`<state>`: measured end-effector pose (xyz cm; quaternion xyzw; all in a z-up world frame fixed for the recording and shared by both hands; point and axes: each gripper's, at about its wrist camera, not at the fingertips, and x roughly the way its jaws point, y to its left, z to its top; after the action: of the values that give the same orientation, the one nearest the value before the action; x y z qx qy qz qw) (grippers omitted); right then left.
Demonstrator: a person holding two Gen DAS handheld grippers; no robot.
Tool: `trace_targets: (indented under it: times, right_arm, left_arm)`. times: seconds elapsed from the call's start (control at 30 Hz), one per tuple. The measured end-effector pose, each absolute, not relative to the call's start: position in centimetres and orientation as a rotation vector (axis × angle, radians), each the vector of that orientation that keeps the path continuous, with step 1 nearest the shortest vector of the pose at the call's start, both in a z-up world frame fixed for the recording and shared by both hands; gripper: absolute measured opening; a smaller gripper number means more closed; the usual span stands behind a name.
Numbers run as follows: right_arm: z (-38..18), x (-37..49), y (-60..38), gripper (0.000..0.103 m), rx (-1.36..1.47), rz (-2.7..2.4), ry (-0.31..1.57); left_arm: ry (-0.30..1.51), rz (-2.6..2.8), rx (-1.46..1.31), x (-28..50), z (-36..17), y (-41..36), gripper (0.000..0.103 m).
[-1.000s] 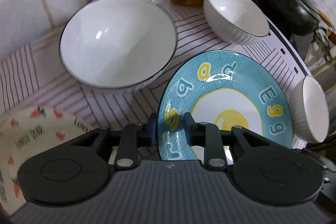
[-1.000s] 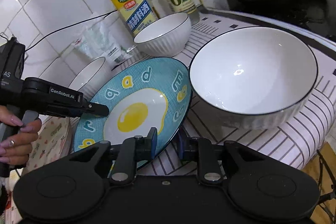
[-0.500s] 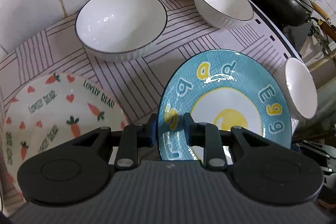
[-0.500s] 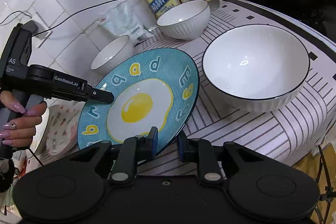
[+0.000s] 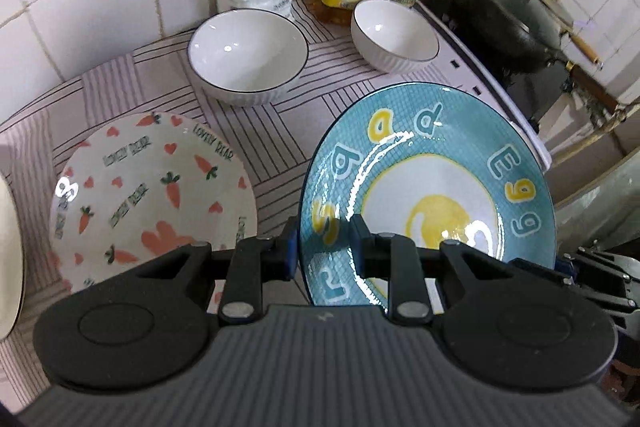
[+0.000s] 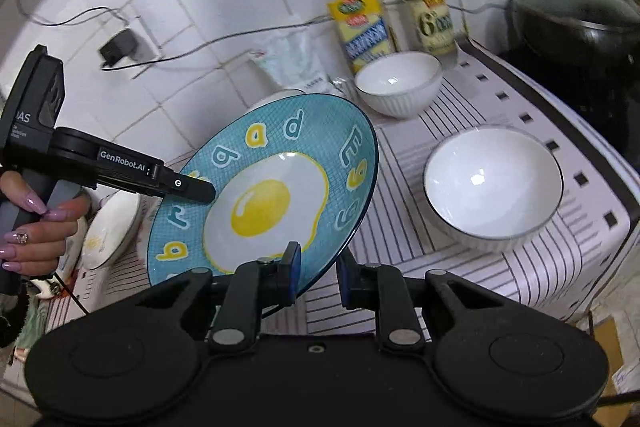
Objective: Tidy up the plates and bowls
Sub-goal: 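Lift the blue egg plate with the left gripper toward the bunny plate, then lower the egg plate onto the bunny plate and open the left gripper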
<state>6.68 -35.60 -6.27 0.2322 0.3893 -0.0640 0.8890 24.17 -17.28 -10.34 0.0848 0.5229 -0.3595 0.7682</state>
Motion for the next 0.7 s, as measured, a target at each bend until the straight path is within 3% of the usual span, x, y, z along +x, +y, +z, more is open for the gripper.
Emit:
trace_targets:
  times: [0.37,0.7]
  right_arm:
    - [-2.9,8.3,-32.9,0.023,0.399,0.011,0.831]
    - [-3.6,12.6,-29.7,0.023,0.396,0.176,0.861]
  left_arm:
    - [1.110,-0.650,0.073,22.3,-7.3,-11.4,0.023]
    - [1.123,-0.462,-0.038,23.0,-7.5,-4.6,0.024]
